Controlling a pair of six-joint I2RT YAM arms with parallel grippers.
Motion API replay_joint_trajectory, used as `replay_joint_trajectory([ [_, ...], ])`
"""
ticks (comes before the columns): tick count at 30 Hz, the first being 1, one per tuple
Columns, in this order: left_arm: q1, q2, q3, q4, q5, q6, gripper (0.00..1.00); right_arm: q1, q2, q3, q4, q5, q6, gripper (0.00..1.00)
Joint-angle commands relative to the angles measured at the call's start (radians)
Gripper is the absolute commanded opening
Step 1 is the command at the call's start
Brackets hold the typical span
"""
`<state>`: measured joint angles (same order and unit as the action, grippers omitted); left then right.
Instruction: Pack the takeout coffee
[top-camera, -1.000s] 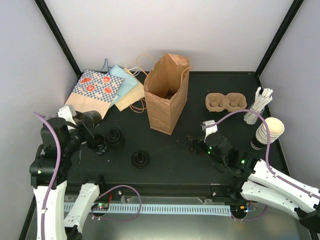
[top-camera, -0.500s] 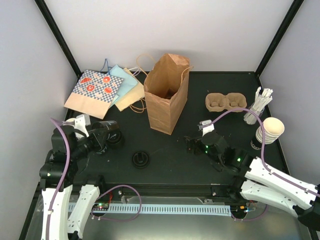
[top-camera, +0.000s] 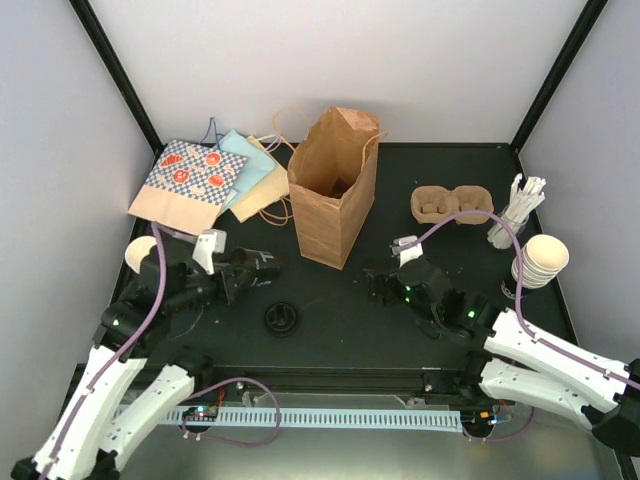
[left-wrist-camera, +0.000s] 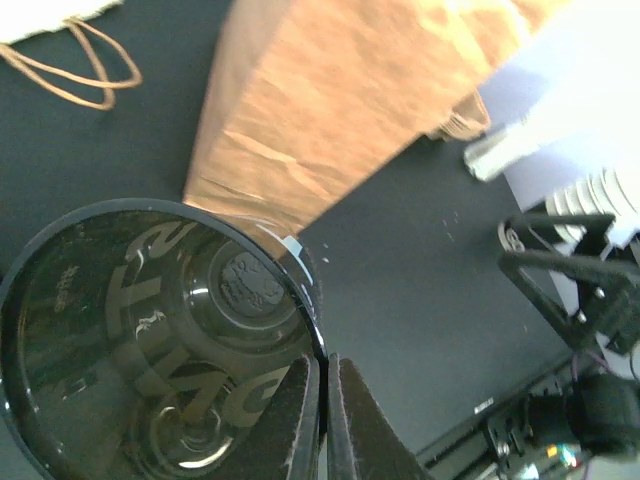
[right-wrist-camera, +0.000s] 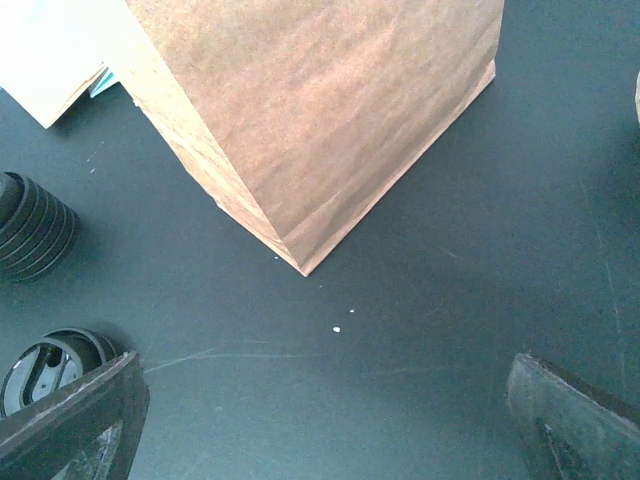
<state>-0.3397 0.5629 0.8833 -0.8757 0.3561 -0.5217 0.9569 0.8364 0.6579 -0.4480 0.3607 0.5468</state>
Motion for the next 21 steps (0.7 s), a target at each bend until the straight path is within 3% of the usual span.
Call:
replay_joint_trajectory([
  [1, -0.175, 0.044, -0.02, 0.109, -0.141, -0.048, 0.02, -0.005, 0.013, 0.015, 0.007, 0.032, 0.028, 1.0],
  [12, -0.664, 0.292, 0.036, 0.098, -0.614, -0.002, 0.01, -0.071, 0.133, 0.052, -0.087, 0.024, 0.085, 1.0],
  [16, -0.8, 0.434, 0.107, 0.084, -0.677, 0.043, 0.01, -0.172, 0.131, 0.024, -0.081, -0.085, 0.086, 1.0],
  [21, -0.864, 0.584, 0.184, 0.118, -0.656, 0.122, 0.02, -0.233, 0.117, 0.008, -0.088, -0.125, 0.082, 1.0],
])
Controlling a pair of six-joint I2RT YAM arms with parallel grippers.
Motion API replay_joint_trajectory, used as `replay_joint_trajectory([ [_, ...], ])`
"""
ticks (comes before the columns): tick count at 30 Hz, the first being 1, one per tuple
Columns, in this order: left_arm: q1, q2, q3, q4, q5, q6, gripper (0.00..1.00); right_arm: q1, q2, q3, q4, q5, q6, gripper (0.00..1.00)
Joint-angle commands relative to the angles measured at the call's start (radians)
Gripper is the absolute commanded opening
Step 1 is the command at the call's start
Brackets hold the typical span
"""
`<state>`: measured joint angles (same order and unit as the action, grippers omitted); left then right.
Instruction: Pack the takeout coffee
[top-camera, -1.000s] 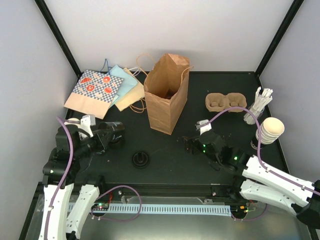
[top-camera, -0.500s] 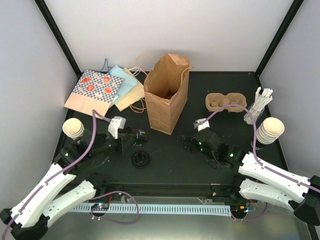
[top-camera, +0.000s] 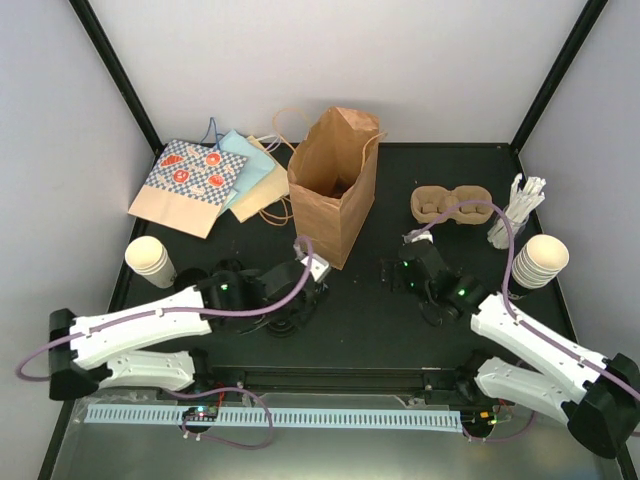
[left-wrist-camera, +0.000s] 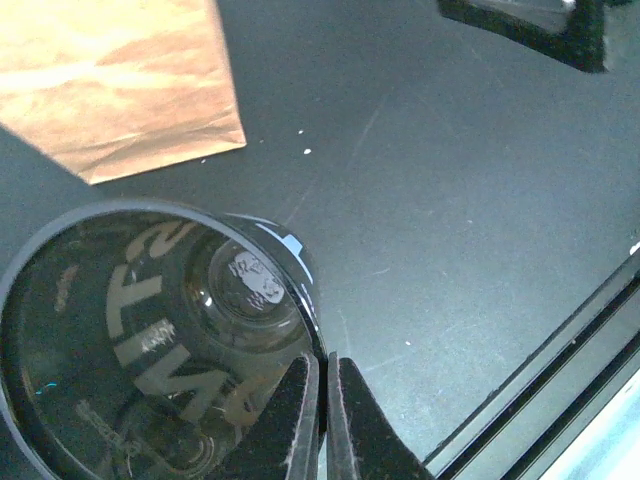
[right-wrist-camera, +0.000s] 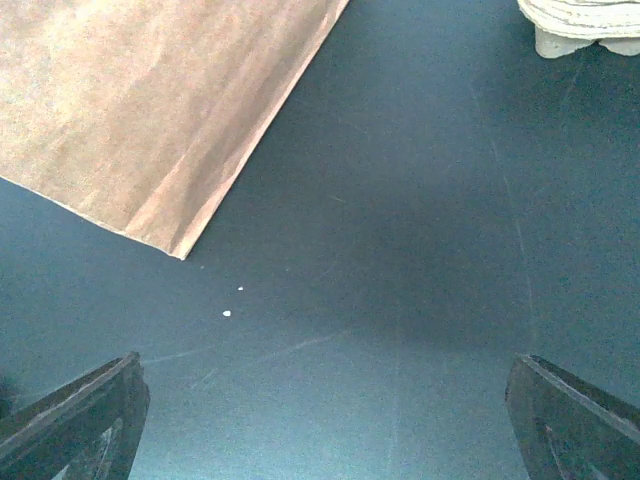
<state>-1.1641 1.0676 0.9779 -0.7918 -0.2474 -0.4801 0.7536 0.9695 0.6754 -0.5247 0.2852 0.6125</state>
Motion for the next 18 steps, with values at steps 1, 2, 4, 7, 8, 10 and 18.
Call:
replay_joint_trajectory([
  [1, -0.047, 0.112, 0.107, 0.039, -0.051, 0.101, 0.01, -0.035, -0.021, -0.01, -0.018, -0.044, 0.018, 1.0],
  [2, -0.052, 0.148, 0.128, 0.035, -0.052, 0.121, 0.01, -0.037, -0.027, -0.009, -0.027, -0.036, 0.02, 1.0],
  [4, -0.061, 0.26, 0.184, 0.001, -0.055, 0.153, 0.02, -0.039, -0.048, -0.01, -0.044, -0.013, 0.031, 1.0],
  [7, -0.079, 0.394, 0.273, -0.059, -0.051, 0.189, 0.02, -0.041, -0.092, -0.024, -0.055, 0.023, 0.051, 1.0],
  [8, -0.087, 0.434, 0.294, -0.067, -0.046, 0.205, 0.01, -0.043, -0.109, -0.032, -0.057, 0.034, 0.057, 1.0],
  [10, -0.096, 0.503, 0.334, -0.083, -0.045, 0.221, 0.02, -0.042, -0.139, -0.048, -0.058, 0.046, 0.066, 1.0],
  [18, -0.094, 0.653, 0.422, -0.094, -0.031, 0.224, 0.02, -0.044, -0.216, -0.062, -0.087, 0.067, 0.057, 1.0],
])
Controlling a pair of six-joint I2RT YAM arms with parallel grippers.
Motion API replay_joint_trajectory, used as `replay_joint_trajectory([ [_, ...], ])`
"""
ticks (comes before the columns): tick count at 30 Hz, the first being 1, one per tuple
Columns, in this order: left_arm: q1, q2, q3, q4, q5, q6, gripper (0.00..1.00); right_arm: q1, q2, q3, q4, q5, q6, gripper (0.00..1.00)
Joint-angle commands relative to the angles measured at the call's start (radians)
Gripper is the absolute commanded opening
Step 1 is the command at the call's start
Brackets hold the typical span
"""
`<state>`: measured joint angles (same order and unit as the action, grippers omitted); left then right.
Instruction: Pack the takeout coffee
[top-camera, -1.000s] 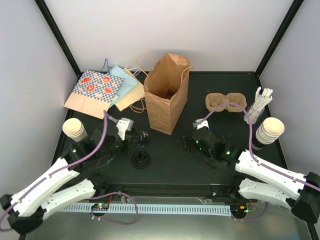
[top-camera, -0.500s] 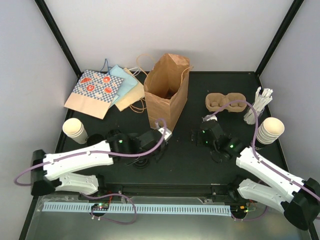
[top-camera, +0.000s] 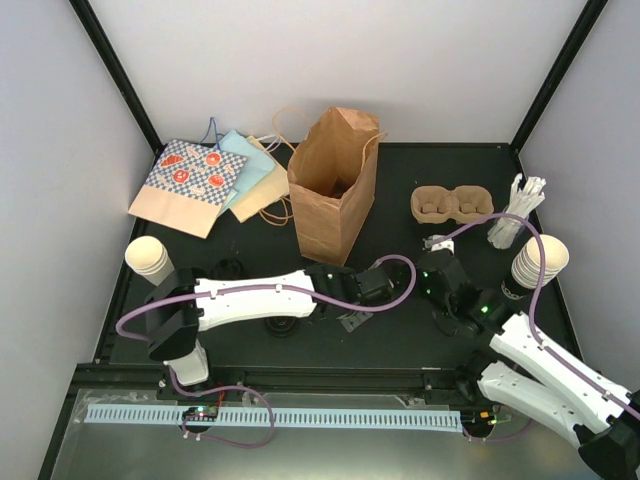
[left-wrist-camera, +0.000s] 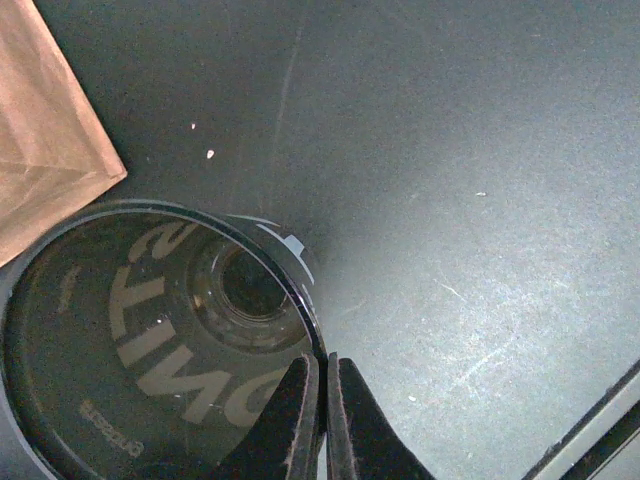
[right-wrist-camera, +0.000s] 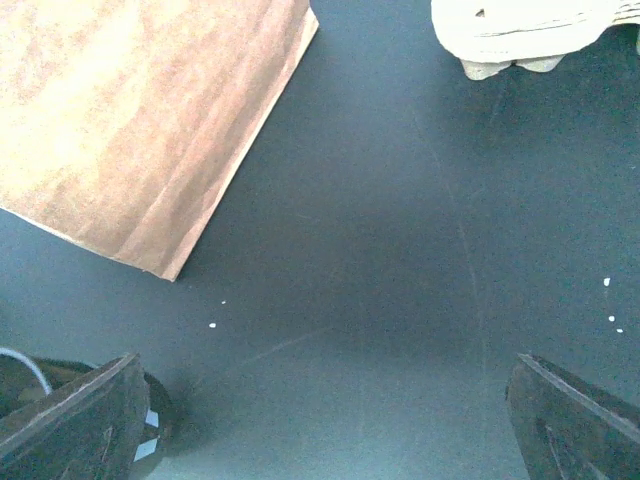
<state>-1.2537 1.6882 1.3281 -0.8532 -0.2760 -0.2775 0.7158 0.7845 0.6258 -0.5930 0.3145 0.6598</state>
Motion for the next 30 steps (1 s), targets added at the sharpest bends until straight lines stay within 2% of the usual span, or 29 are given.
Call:
replay_joint_trajectory([
  [1, -0.004, 0.044, 0.079, -0.033, -0.003, 0.021, 0.02, -0.007, -0.037, -0.014, -0.022, 0.039, 0.008, 1.0],
  [5, -0.004, 0.099, 0.119, -0.063, -0.012, 0.012, 0.02, -0.007, -0.051, -0.018, -0.028, 0.049, 0.005, 1.0],
  [9, -0.004, 0.12, 0.142, -0.082, -0.005, -0.001, 0.07, -0.006, -0.054, -0.015, -0.034, 0.056, 0.004, 1.0],
  [15, -0.004, 0.086, 0.142, -0.084, 0.012, -0.015, 0.32, -0.006, -0.069, -0.011, -0.041, 0.064, -0.003, 1.0],
  [24, -0.005, -0.007, 0.171, -0.142, 0.012, -0.047, 0.59, -0.006, -0.064, -0.008, -0.034, 0.037, -0.016, 1.0],
  [30, -0.004, -0.158, 0.135, -0.16, 0.03, -0.088, 0.88, -0.006, -0.038, 0.009, -0.024, 0.009, -0.044, 1.0],
])
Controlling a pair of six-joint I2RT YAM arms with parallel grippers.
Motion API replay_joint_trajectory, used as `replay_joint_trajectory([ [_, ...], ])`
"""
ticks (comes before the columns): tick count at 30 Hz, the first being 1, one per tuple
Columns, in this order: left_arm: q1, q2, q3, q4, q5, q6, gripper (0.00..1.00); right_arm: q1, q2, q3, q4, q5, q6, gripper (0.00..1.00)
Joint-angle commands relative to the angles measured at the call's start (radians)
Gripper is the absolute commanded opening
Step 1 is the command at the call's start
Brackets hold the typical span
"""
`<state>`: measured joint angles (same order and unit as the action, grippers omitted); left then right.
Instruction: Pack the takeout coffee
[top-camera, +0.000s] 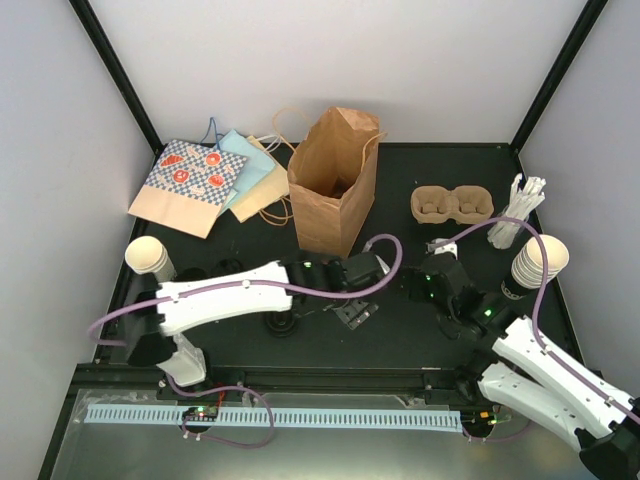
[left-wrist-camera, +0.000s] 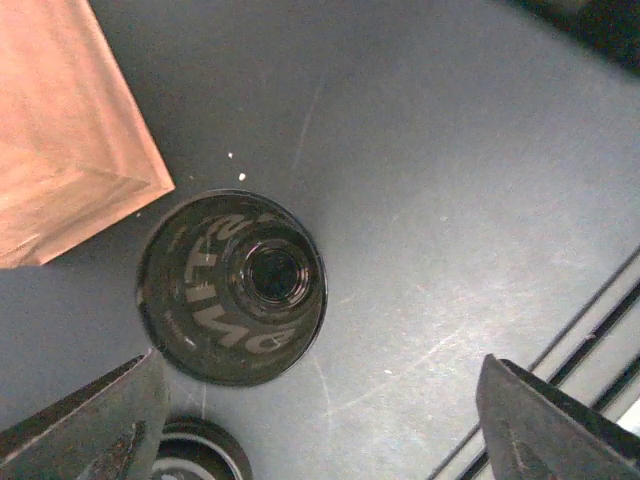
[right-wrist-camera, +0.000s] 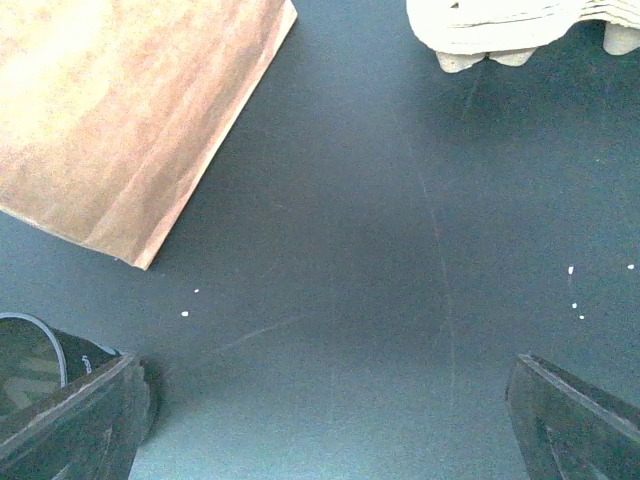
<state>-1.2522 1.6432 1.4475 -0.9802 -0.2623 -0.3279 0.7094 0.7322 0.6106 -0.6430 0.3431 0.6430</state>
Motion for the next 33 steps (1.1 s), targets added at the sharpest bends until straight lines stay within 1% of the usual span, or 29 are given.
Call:
replay_joint_trajectory([
  [1, -0.006, -0.142, 0.006, -0.037, 0.01, -0.049, 0.94, 0.001, 0.021, 0.032, 0.025, -0.025, -0.031, 1.0],
  [2, -0.005, -0.166, -0.009, -0.041, 0.001, -0.063, 0.98, 0.0, 0.028, 0.042, 0.023, -0.033, -0.036, 1.0],
  [3, -0.004, -0.192, -0.028, -0.045, -0.009, -0.075, 0.99, 0.001, 0.033, 0.047, 0.022, -0.042, -0.042, 1.0],
  [7, 0.02, -0.293, -0.122, -0.062, -0.026, -0.15, 0.99, 0.001, 0.064, 0.086, 0.012, -0.083, -0.054, 1.0],
  [10, 0.06, -0.389, -0.216, -0.062, -0.019, -0.22, 0.99, 0.0, 0.094, 0.121, -0.008, -0.101, -0.055, 1.0],
  [15, 0.13, -0.57, -0.413, 0.027, 0.018, -0.289, 0.99, 0.001, 0.142, 0.175, -0.045, -0.133, -0.069, 1.0],
  [18, 0.166, -0.644, -0.493, 0.052, 0.032, -0.321, 0.99, 0.0, 0.175, 0.21, -0.07, -0.159, -0.088, 1.0],
  [21, 0.195, -0.693, -0.551, 0.075, 0.066, -0.33, 0.99, 0.002, 0.237, 0.276, -0.142, -0.188, -0.092, 1.0],
  [23, 0.2, -0.703, -0.579, 0.082, 0.075, -0.313, 0.99, 0.003, 0.261, 0.297, -0.148, -0.209, -0.096, 1.0],
  [26, 0.2, -0.677, -0.59, 0.045, 0.056, -0.321, 0.99, 0.003, 0.244, 0.29, -0.109, -0.239, -0.104, 1.0],
  [29, 0.2, -0.623, -0.57, -0.009, 0.062, -0.334, 0.99, 0.004, 0.236, 0.278, -0.075, -0.263, -0.101, 1.0],
  [33, 0.198, -0.535, -0.568, -0.021, 0.069, -0.336, 0.99, 0.003, 0.258, 0.27, -0.046, -0.296, -0.099, 1.0],
])
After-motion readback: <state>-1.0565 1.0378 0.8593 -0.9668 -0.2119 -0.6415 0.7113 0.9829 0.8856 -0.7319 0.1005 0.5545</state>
